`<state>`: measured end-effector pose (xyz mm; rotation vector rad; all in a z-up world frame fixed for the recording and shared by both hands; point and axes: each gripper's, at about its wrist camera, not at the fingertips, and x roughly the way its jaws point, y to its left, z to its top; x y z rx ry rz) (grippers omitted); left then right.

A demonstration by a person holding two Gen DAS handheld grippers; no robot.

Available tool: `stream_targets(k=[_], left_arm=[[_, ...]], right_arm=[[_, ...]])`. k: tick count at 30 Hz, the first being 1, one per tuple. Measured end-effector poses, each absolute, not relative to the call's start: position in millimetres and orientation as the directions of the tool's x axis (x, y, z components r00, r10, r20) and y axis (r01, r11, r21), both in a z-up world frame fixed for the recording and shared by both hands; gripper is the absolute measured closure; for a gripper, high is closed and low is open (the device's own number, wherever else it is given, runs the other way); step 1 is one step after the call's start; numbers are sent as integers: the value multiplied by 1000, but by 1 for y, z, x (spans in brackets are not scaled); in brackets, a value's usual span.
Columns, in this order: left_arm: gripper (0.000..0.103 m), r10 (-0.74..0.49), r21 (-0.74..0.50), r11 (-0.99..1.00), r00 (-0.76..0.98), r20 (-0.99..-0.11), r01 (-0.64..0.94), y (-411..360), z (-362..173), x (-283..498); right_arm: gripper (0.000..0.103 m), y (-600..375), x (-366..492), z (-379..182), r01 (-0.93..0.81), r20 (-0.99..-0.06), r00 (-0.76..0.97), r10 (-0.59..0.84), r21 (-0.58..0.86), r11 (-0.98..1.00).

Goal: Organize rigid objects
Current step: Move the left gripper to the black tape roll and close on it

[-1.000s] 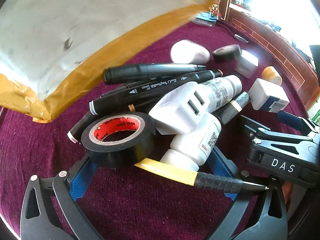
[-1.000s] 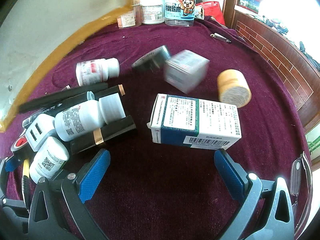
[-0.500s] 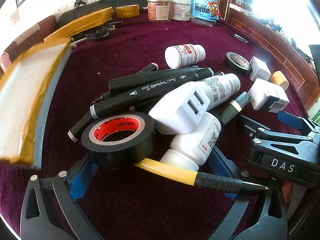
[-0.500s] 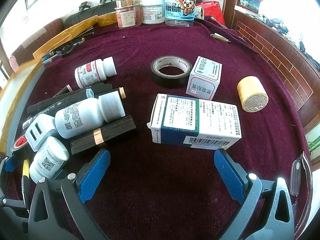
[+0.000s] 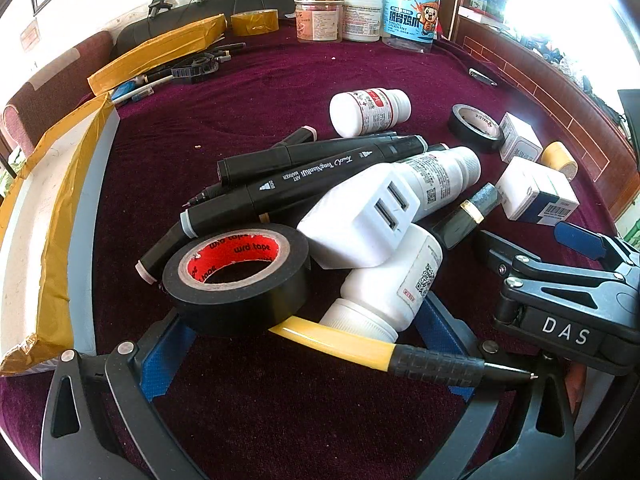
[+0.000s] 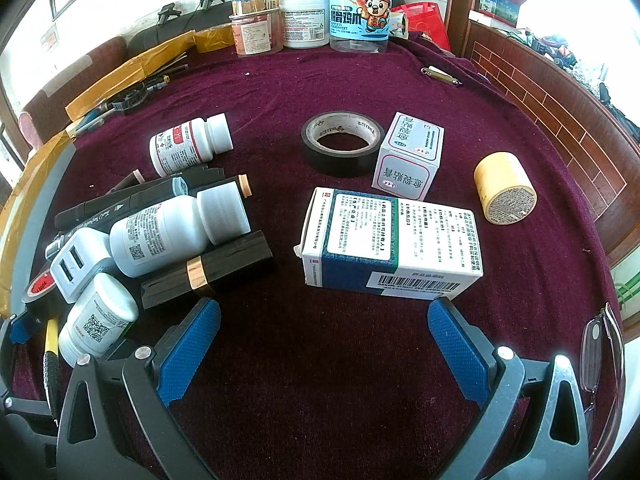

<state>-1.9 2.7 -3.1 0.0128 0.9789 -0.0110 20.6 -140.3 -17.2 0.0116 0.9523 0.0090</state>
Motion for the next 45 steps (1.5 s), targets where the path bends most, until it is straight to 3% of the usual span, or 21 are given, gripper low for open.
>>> stream_targets(k=[11,13,18,26,30,35,45], left_arm=[[0,-13,14,999,543,-840,46,2,-1,-1],[0,-64,-2,992,487,-871,128,6,2,-3],[0,-223,-164,973,492,-842,161,32,13,-28],[0,-303,-187,950,593,-746,250,51,40,-53],[6,-336,-225,940,571,-749,257,56,40,-41],[23,-351,-284,936,556,-753,207,60,33,-32],[23,-243,-162,968,543,-803,193,51,22,-10]], right_arm=[[1,-140,21,-17,-3,-815,580,13,15,1000],[1,-141,21,-17,-3,-815,580,14,15,1000],[1,-140,21,-17,-4,-815,580,15,15,1000],[1,-139,21,-19,-6,-815,580,17,17,1000],[1,-140,17,-18,-54,-814,579,46,18,998],[1,-147,9,-15,-141,-815,566,126,55,989],[3,-150,-2,-8,-232,-759,597,260,148,962]])
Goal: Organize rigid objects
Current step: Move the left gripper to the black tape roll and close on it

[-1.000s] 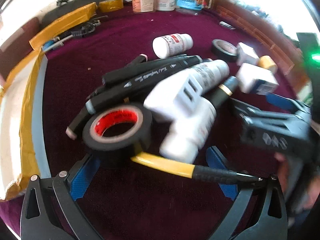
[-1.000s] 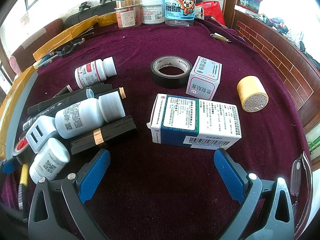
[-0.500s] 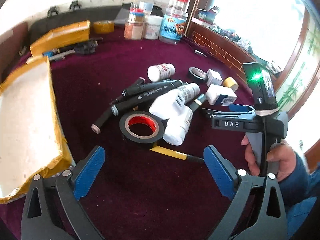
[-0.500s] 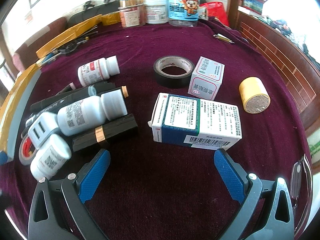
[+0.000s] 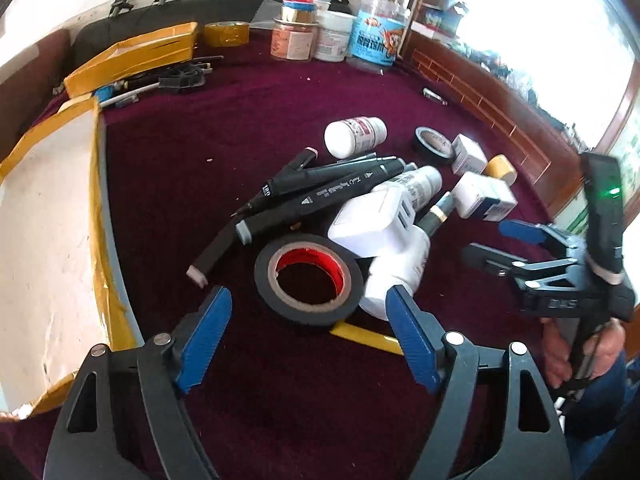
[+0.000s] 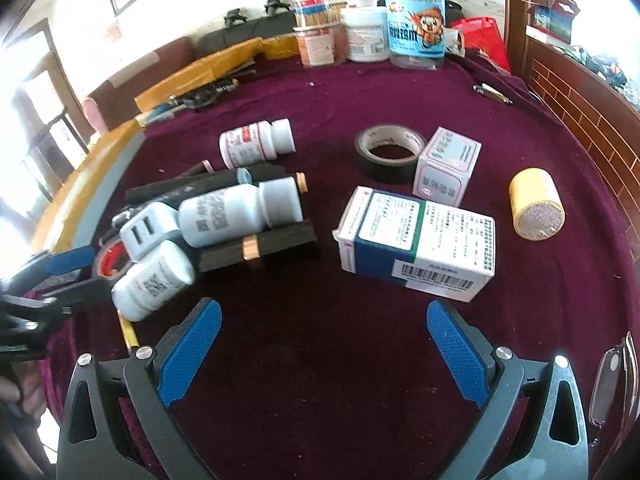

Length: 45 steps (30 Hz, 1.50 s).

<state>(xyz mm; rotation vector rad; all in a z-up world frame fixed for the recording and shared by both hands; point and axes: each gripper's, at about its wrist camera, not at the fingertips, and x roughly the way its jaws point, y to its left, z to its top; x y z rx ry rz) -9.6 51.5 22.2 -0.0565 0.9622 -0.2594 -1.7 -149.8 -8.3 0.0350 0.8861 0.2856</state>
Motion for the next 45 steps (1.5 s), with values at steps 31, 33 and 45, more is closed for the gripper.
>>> stream_targets(k=[31,33,45], left_arm=[[23,-240,-130,963,529,-814,237,52,24,-9],[23,-240,-145,965,511,-826,218,52,17,-3],[21,-198,-101,973,521,-830,210,47,8,14]], right_arm=[[28,-150,-21,2,-341,-672,626,395,220,914],[28,-152,-23,2,-371,-649,620,442,253,893],[40,-124,-54,36,-553,-556,656,511,107,826]])
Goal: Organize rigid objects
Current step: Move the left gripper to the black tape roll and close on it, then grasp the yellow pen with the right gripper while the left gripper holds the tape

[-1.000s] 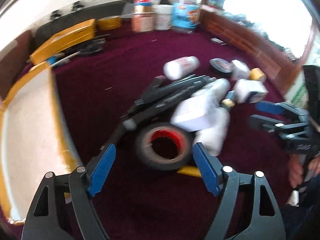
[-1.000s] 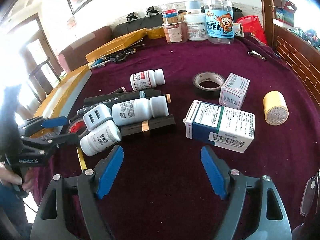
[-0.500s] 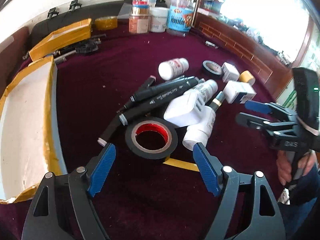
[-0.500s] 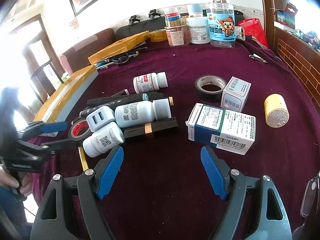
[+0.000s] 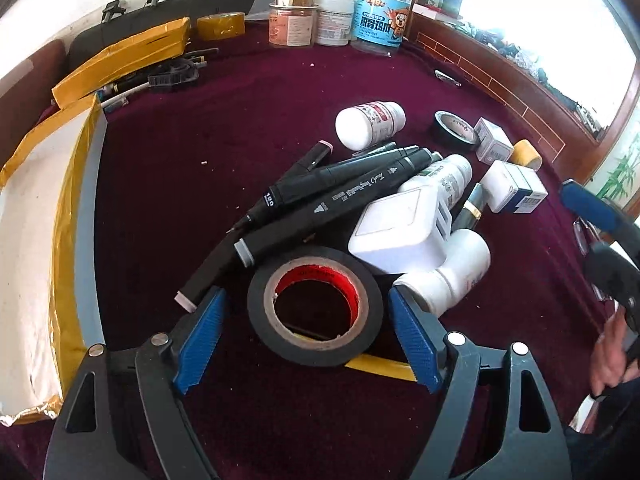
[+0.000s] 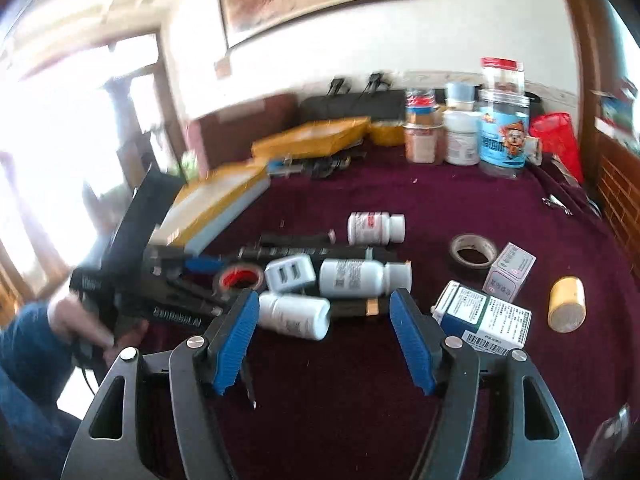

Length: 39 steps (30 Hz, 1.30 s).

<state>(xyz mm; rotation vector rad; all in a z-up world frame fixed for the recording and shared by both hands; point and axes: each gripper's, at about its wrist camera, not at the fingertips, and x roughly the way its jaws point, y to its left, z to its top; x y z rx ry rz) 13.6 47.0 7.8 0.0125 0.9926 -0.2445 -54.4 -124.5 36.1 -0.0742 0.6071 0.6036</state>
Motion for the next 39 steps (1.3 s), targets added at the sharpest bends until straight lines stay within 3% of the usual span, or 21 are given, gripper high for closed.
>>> stream_targets(k=[2,5,12,17,19,21,23,31,36,39], left_arm=[[18,-198,-96,972,520,-831,216,46,7,14],[12,-193,-79,969,514,-836,235,41,5,16],[0,-174,-40,962,496,-851,269,31,2,20],[0,-147,-10,964,498,-855,267,29,0,22],[4,-147,-22,970,511,-847,242,34,1,22],[31,-125,-11,977,538,-834,212,40,5,20],[42,-128,-21,980,541,-831,200,47,8,17],[42,-184,-96,979,585,-790,178,73,28,-12],[42,-172,-97,984,637,-751,151,93,49,-24],[42,-161,-106,987,656,-737,123,105,54,-28]], right_arm=[[41,-116,-50,34,-540,-624,624,470,92,837],[58,-104,-52,31,-585,-653,576,492,91,806],[57,-97,-58,36,-591,-657,593,464,36,806],[57,-101,-60,34,-596,-665,590,458,23,802],[57,-101,-63,35,-611,-662,583,472,26,791],[57,-99,-66,33,-627,-672,567,477,24,779],[57,-96,-66,31,-647,-686,539,488,33,762],[57,-70,-69,24,-723,-727,432,533,74,687],[79,-40,-63,12,-745,-776,405,484,26,666],[80,-30,-51,3,-739,-798,374,472,50,671]])
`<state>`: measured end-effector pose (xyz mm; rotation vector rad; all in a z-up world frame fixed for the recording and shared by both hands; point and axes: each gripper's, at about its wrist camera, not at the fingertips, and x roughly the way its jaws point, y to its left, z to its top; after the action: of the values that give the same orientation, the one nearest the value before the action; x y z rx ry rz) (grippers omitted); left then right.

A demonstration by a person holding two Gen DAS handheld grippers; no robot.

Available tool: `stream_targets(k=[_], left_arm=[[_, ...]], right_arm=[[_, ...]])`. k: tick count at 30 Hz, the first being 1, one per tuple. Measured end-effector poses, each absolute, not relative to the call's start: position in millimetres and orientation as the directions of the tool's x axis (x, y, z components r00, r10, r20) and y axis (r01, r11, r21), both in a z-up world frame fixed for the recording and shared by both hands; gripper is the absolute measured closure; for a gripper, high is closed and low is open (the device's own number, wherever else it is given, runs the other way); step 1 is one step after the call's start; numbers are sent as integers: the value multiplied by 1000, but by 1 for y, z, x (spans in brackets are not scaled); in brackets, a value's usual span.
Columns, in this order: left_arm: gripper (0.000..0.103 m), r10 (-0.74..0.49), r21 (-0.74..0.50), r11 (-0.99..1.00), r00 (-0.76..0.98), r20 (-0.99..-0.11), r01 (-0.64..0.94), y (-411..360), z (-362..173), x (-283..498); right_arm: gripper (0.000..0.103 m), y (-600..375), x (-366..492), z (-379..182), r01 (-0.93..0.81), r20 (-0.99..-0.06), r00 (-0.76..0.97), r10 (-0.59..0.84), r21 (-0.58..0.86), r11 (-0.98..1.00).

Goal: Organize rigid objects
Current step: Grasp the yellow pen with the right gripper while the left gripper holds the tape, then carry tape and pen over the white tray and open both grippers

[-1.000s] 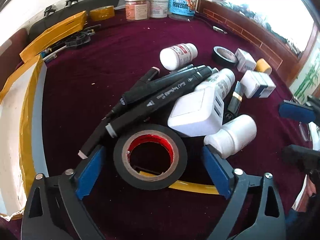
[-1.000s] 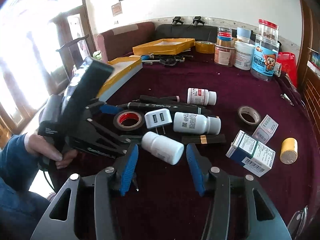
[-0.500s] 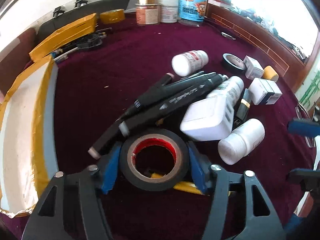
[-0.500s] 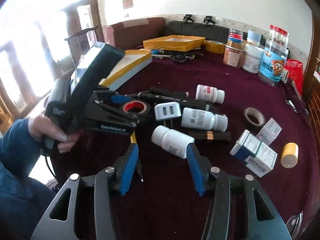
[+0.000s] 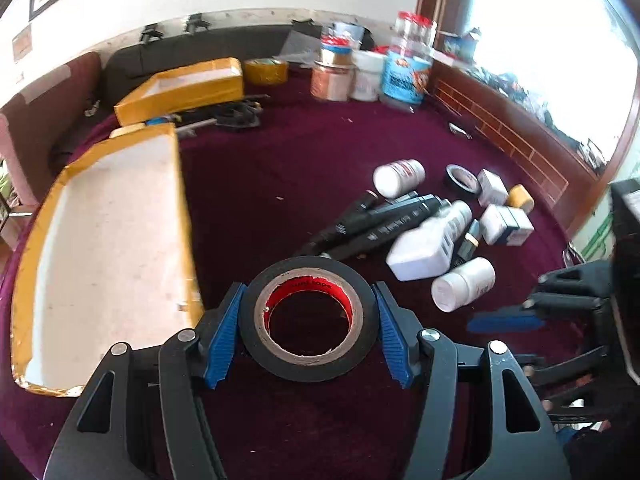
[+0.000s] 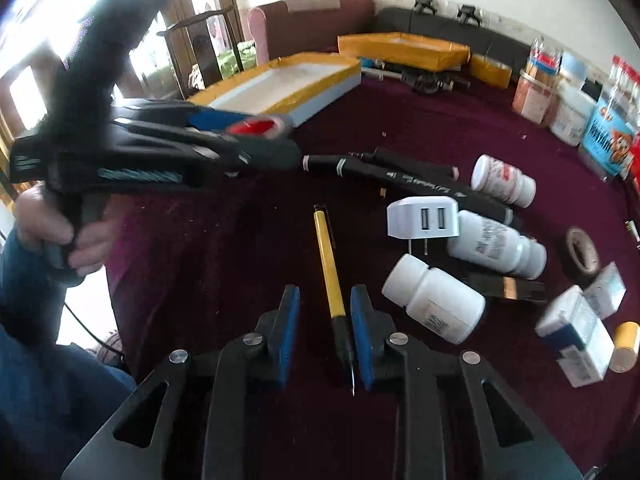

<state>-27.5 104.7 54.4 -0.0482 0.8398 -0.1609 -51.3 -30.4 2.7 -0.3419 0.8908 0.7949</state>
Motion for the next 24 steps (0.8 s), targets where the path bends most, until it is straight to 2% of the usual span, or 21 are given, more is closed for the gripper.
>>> stream_targets(k=[4,6,10,24], left_arm=[[42,-149,-120,989,671,-726,90,119,58,-32],[42,-151,-131,988,678,-720,80,127,59,-35],[42,-146,-145,988,691,-707,60,137,61,-39],[42,-128,-206,978,730,-672,-19,174,66,-51]], right_arm=[[82,-20,-45,-8,-741,-823,355,443,41,670],[94,-13,-45,-14,-743,-842,358,405,6,670],[95,-7,-51,-14,-739,-848,385,365,-46,672],[95,0,-55,26,-716,-792,365,489,97,692]])
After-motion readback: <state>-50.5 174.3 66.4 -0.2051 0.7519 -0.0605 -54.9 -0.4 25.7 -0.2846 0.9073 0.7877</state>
